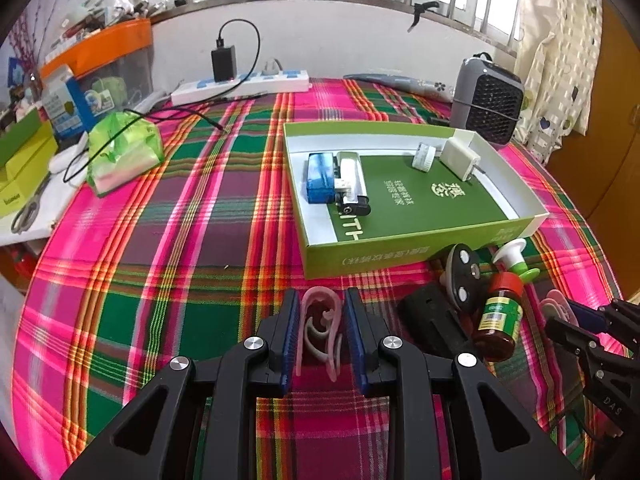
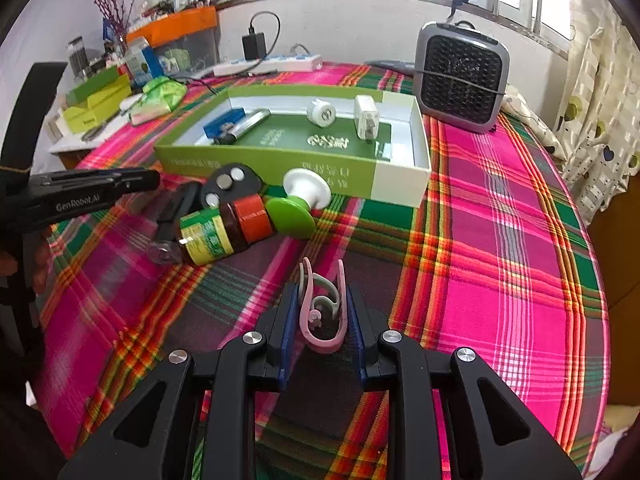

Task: Organize rigid objects
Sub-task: 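Grasp the pink-and-grey case with the left gripper while the right gripper holds the clip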

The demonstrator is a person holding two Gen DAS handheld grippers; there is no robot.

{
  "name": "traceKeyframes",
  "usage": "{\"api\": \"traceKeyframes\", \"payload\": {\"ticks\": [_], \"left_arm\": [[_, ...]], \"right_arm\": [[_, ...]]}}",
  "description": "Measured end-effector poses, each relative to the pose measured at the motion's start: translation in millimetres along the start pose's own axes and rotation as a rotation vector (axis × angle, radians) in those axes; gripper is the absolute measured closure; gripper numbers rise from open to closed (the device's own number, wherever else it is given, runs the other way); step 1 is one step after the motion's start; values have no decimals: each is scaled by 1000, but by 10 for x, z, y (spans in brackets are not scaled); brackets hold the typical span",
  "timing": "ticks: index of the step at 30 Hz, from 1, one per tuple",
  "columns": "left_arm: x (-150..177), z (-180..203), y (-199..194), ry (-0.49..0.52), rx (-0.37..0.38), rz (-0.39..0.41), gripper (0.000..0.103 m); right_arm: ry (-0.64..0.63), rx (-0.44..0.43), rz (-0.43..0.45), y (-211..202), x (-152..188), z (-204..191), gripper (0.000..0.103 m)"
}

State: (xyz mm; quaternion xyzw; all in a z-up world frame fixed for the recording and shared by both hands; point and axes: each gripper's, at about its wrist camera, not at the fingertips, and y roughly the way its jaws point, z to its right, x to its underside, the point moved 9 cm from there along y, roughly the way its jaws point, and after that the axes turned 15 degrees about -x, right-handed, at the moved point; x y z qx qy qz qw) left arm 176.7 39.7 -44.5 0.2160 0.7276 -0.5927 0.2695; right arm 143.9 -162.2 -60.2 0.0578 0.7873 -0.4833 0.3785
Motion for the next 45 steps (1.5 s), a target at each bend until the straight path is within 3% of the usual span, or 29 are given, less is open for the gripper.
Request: {"api": "traceKeyframes", "payload": {"ticks": [14, 16, 19, 22, 27, 30, 36, 45], "left_arm": [[37, -50, -53, -20, 17, 4, 87], [35, -44, -34, -33, 37, -10, 82], [41, -27, -9, -13, 15, -12, 68], [81, -16, 72, 10, -18, -35, 66], [118, 4, 123, 9, -9, -53, 66], [114, -5, 139, 3, -10, -53, 68], [106, -63, 145, -18, -13, -54, 86], [98, -84, 126, -29, -11, -46, 86]], "right_arm": [[-4, 16, 13, -49, -6, -45, 79], [-7, 15, 12, -47, -7, -53, 79], [-3, 16, 13, -45, -8, -45, 79], [0, 15, 9, -30, -3, -39, 79], [-4, 12, 5, -15, 1, -54, 79], [-4, 12, 6, -17, 1, -51, 79], [-3, 14, 6, -11, 0, -51, 79], [-3, 18, 10, -33, -6, -46, 79]]}}
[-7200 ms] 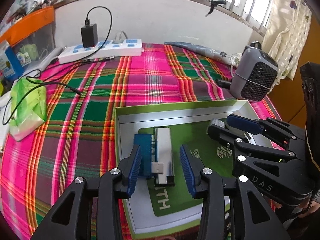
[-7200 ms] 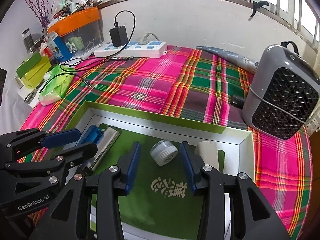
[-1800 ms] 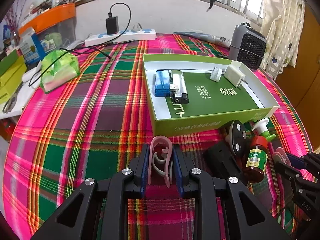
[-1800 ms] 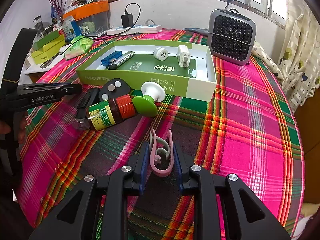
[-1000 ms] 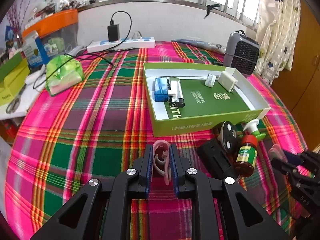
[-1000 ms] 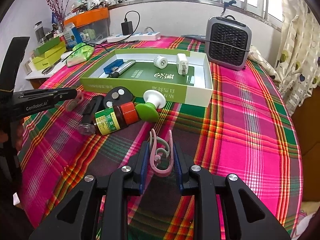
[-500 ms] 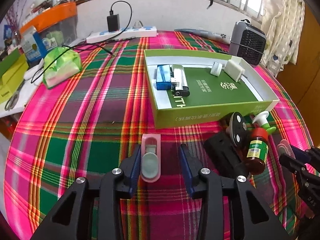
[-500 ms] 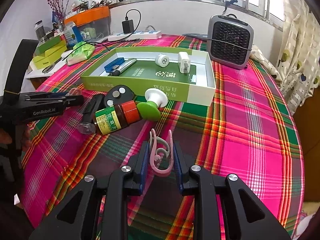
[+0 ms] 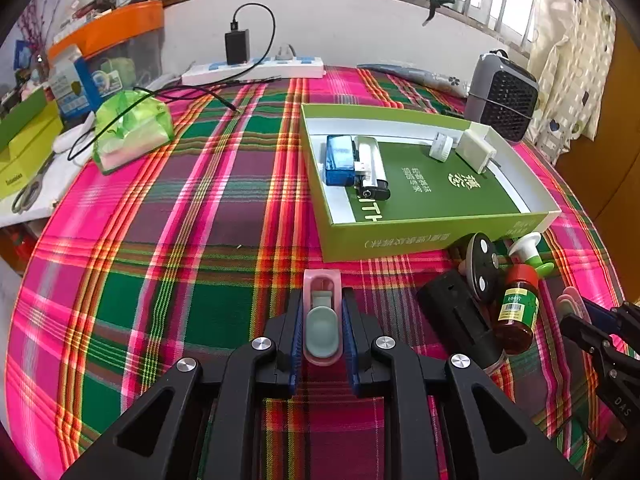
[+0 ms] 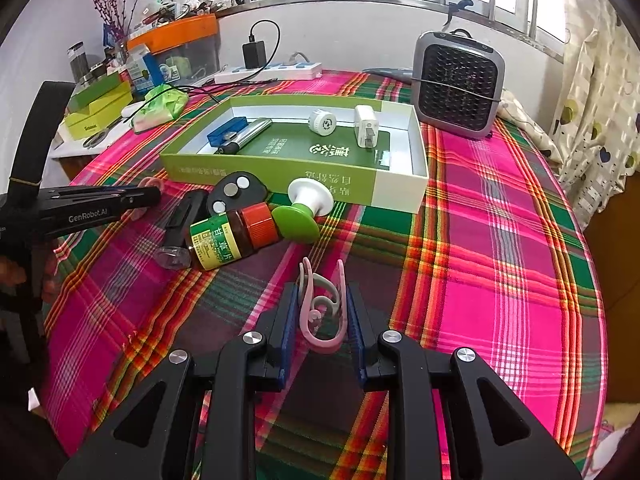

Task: Organize rigid objects
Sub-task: 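Grasp the pink-and-grey case with the left gripper while the right gripper holds the clip, then carry the pink case and pink clip with both grippers over the box lid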

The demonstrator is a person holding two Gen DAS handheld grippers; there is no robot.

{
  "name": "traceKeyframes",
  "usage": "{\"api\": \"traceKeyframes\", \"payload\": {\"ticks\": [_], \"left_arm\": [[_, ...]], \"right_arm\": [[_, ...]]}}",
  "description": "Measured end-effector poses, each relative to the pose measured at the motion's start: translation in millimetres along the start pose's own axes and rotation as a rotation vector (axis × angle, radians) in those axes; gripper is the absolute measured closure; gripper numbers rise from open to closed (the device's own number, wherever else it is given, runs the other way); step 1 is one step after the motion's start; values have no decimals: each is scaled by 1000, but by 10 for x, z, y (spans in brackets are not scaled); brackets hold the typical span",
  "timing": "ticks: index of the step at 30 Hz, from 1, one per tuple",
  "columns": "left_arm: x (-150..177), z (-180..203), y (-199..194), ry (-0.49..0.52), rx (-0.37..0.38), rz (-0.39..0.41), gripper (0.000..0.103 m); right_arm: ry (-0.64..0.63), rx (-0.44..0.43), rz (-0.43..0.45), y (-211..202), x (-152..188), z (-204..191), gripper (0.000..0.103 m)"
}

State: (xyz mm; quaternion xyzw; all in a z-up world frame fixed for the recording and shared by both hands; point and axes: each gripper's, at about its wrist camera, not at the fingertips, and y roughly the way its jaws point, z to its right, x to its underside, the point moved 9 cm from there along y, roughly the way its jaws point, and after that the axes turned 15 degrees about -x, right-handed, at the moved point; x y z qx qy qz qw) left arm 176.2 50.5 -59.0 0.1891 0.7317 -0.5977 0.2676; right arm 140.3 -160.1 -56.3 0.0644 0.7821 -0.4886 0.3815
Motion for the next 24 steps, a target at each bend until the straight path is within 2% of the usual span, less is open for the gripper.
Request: {"api": "traceKeyframes", "payload": {"ticks": [10, 24], "left_arm": [[-94, -13, -195, 8, 12, 36, 86], [-509, 103, -473, 24, 64, 108, 86]], "right_arm": [[0, 2, 29, -94, -111, -18, 79], [-45, -16, 82, -194, -597, -84, 79]]}}
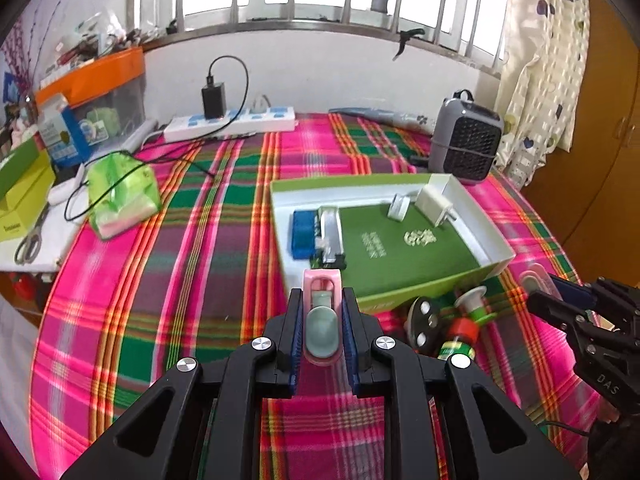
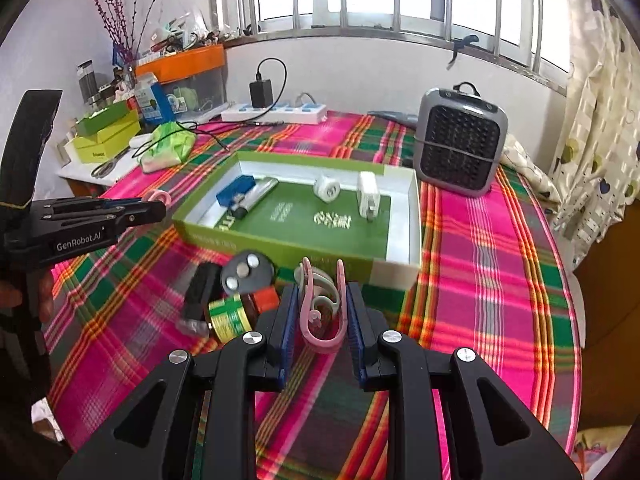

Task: Organize rigid objects
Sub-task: 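Carry the pink case and pink clip with both grippers over the box lid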

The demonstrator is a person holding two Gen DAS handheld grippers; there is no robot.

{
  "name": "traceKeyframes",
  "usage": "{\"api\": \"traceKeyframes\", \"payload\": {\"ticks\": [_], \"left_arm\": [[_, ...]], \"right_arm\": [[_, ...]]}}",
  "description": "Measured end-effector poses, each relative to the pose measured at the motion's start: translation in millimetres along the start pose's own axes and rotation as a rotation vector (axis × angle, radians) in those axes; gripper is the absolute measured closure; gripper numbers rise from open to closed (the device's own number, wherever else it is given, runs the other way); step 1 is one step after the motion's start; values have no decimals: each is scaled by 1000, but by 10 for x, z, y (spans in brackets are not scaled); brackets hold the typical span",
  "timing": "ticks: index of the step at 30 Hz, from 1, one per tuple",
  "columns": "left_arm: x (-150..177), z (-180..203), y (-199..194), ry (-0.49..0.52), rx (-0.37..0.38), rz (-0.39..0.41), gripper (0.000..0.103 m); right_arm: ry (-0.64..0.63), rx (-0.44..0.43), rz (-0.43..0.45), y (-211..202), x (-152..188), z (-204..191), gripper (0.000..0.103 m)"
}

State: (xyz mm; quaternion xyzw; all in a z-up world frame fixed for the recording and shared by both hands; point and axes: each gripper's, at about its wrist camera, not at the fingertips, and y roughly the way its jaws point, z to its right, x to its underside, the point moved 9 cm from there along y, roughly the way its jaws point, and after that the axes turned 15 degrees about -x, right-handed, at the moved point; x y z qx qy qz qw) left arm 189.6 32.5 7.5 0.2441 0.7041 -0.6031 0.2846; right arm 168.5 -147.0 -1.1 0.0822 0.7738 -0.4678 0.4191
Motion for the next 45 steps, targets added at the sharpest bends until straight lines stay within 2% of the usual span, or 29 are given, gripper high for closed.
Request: {"api": "traceKeyframes", "payload": {"ticks": [15, 33, 45], "left_arm": [[-333, 374, 238, 18, 74, -18, 86], [-427, 660, 859, 45, 97, -103, 86], [-430, 753, 1059, 55, 96, -131, 86]], "right_arm": [[-14, -14, -38, 334, -443, 151, 79], [34, -36, -156, 1011, -504, 475, 79], [26, -16, -187, 1194, -493, 611, 78]]}}
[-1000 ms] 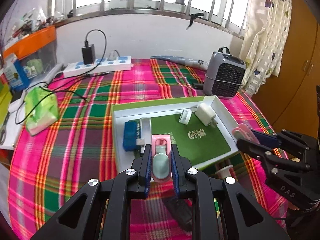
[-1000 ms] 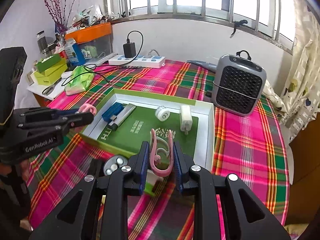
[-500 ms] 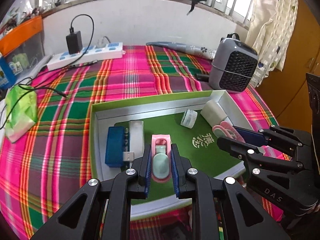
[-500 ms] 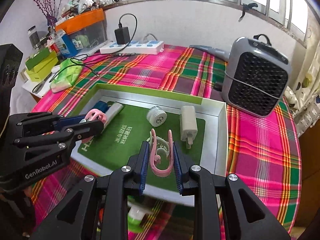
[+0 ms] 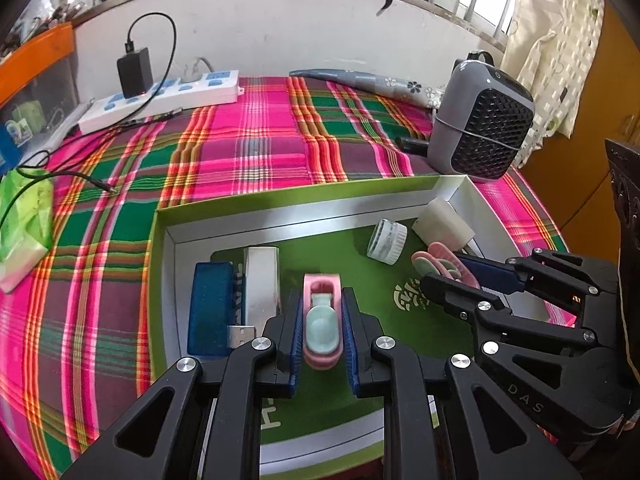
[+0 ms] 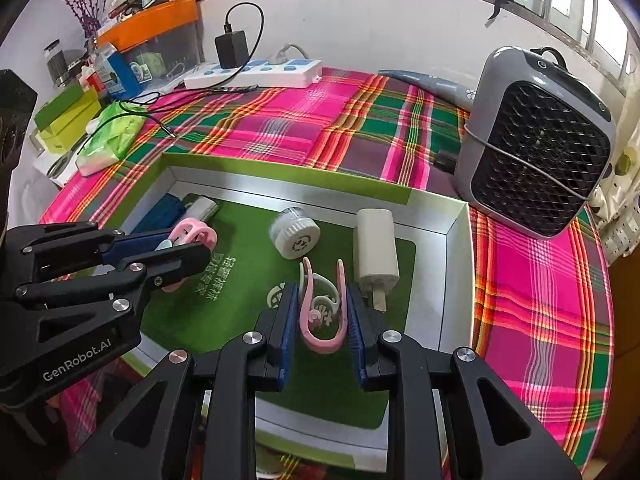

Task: Organize rigid objects
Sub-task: 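Carry the pink case and pink clip with both grippers over the box lid, then open the left gripper releasing the pink case while the right gripper releases the clip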

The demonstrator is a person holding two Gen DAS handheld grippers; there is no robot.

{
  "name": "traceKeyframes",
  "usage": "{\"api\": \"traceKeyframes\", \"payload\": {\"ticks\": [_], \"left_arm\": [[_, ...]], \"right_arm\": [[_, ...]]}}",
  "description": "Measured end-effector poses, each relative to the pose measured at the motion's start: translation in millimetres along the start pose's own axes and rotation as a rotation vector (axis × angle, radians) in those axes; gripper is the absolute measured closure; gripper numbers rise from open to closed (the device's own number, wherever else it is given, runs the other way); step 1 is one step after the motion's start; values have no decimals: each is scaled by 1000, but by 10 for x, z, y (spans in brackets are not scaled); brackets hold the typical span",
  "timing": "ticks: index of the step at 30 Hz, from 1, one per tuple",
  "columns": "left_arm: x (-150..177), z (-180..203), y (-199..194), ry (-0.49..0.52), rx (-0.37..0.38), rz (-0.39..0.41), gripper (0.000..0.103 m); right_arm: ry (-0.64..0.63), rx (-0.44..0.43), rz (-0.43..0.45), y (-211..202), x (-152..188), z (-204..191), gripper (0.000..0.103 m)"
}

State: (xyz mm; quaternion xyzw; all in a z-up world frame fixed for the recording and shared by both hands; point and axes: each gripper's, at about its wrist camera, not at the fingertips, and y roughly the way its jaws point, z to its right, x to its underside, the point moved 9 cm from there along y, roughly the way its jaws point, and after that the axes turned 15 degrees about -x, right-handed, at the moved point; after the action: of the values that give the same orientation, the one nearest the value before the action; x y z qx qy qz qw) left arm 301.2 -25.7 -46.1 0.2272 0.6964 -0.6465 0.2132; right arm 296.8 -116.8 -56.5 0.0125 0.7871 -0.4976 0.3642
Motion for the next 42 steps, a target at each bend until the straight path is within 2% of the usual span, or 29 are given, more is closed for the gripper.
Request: {"api": "traceKeyframes", "payload": {"ticks": [16, 26, 31, 35, 42], "left_arm": [[23, 7, 85, 6, -17, -15, 85], [39, 30, 73, 10, -22, -15, 72], [49, 15, 46, 5, -23, -14, 70], [54, 15, -6, 4, -25, -5, 67], [83, -51, -132, -24, -35, 10, 63]], "right_arm": [[13, -11, 2, 70, 9, 33, 78], [26, -10, 6, 64, 10, 37, 78], [31, -5, 17, 35, 15, 39, 78], [29, -9, 30, -11, 13, 15, 72], [49, -15, 52, -103, 66, -12, 71]]}}
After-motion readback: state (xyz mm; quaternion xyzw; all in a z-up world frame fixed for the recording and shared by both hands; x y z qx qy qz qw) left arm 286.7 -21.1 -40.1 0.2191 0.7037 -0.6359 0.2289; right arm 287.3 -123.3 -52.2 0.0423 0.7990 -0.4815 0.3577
